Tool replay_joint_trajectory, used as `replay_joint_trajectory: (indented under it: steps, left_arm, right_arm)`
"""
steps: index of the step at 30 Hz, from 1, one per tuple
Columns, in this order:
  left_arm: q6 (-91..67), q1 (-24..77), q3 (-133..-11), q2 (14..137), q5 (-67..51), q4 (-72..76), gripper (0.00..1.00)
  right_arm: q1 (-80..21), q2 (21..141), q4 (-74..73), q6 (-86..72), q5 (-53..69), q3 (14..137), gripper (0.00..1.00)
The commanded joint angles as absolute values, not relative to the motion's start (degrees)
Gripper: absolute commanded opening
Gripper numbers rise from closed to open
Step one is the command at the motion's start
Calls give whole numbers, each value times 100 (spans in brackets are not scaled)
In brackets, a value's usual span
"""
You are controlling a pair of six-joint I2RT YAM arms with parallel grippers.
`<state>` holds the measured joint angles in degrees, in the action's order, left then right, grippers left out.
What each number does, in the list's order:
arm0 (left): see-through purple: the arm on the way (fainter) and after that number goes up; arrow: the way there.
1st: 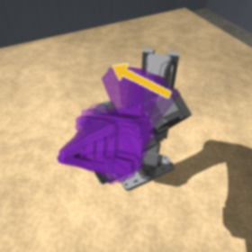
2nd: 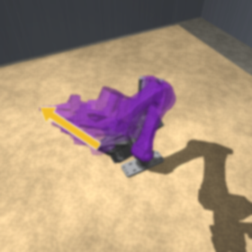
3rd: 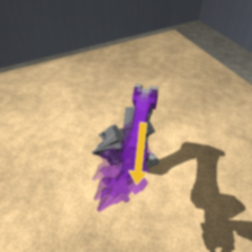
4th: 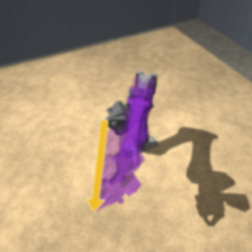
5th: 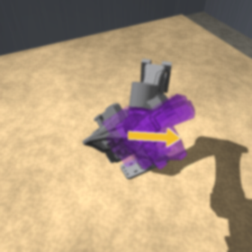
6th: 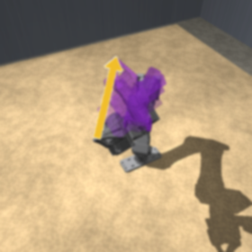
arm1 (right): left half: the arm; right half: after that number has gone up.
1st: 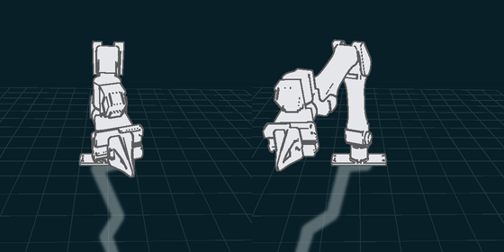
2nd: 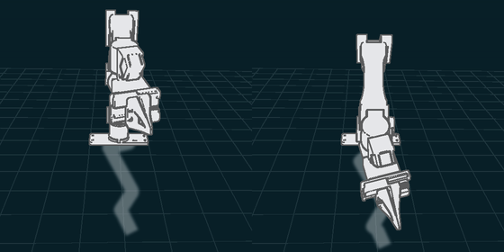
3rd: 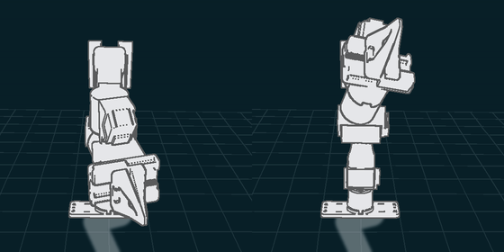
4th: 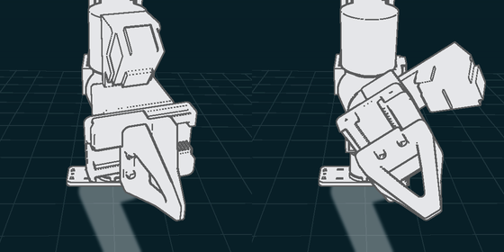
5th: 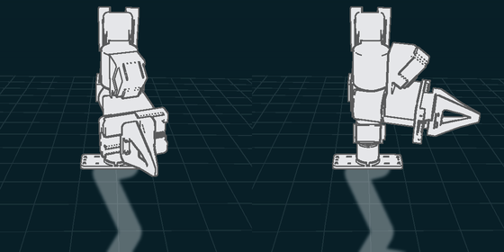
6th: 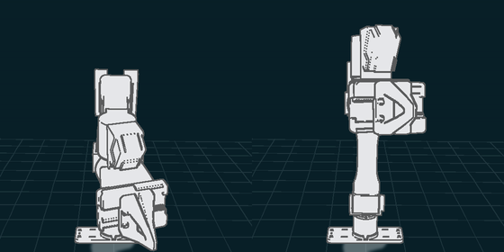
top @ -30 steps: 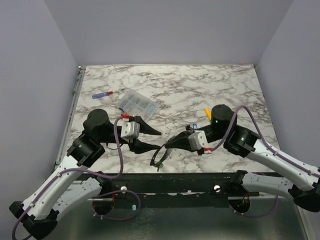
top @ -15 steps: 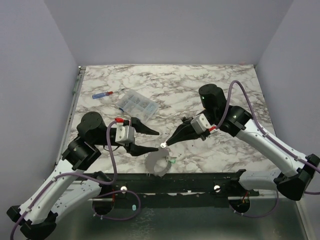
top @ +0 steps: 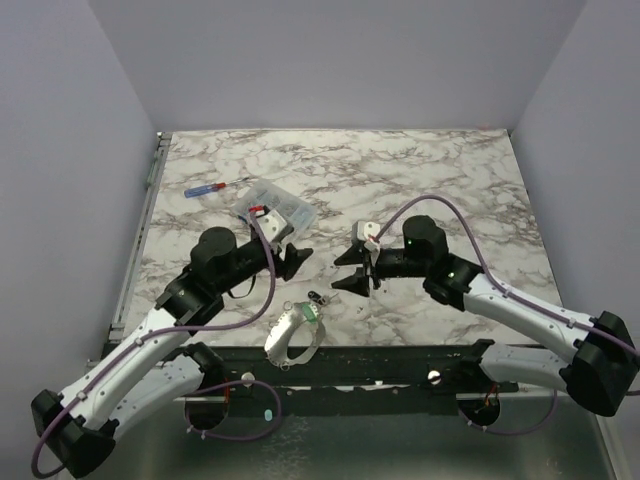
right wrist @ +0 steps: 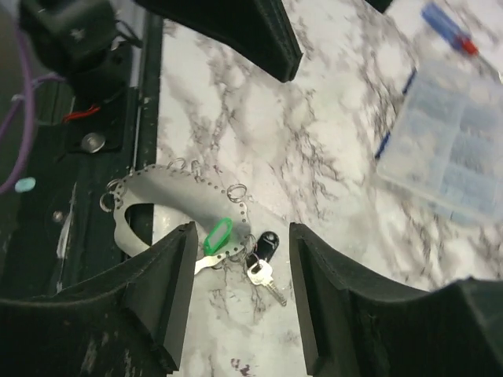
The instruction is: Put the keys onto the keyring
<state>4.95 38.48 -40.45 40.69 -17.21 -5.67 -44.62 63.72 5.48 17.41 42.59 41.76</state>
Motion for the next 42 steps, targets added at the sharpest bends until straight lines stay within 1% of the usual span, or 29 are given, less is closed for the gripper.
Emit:
replay_joint_trajectory:
  steps: [1,3,7,9,12,14,16,17,19,21,24,28,30,37,42]
  left_arm:
    - [-149,3777,-3996,4591,531,-429,67]
    - [-335,3704,-3957,4780,972,-476,67]
    - [-362,3518,-3994,4933,1494,-536,67]
    - [-368,3392,-3977,4889,1650,-544,67]
    - [-393,3255,-3923,4752,1713,-504,67]
    - [-426,3170,-3904,4673,1722,-472,67]
    - [-432,3095,-3894,4621,1701,-435,67]
    - [-447,3053,-3894,4595,1693,-431,67]
    - [-453,2989,-3884,4561,1645,-431,67]
    - [-448,2951,-3858,4509,1626,-431,67]
    - [-418,2927,-3803,4363,1655,-433,67]
    - [-393,2918,-3783,4231,1661,-424,67]
    - [-399,2920,-3792,4203,1632,-414,67]
    - [-393,2910,-3749,4078,1590,-404,67]
    - [-345,2909,-3700,3976,1604,-405,67]
  right_arm:
    - [-4866,6586,1110,38,2163,4053,59]
    - [-5402,6760,972,18,1437,4023,59]
    - [-6275,7291,654,-763,558,4190,61]
    - [-6396,7602,-32,-1510,-32,4550,63]
    - [-6495,8122,-1567,-2861,-852,5318,63]
    - [-6597,8419,-2184,-3669,-910,5682,63]
    - [-6840,8597,-2243,-4165,-933,5800,64]
    - [-6956,8690,-2188,-4369,-946,5812,66]
    - [-7087,8884,-2152,-4827,-876,5858,78]
    - [-7184,9096,-2185,-5152,-833,5934,81]
    - [-7398,9261,-2881,-5590,-1399,6301,83]
    - [-7471,9328,-3244,-6041,-1513,6425,83]
    - [-7475,9591,-3597,-6249,-1619,6623,80]
    - [-7471,10370,-3494,-5620,-2079,7103,74]
    - [-7476,11291,-4171,-5175,-2869,7767,72]
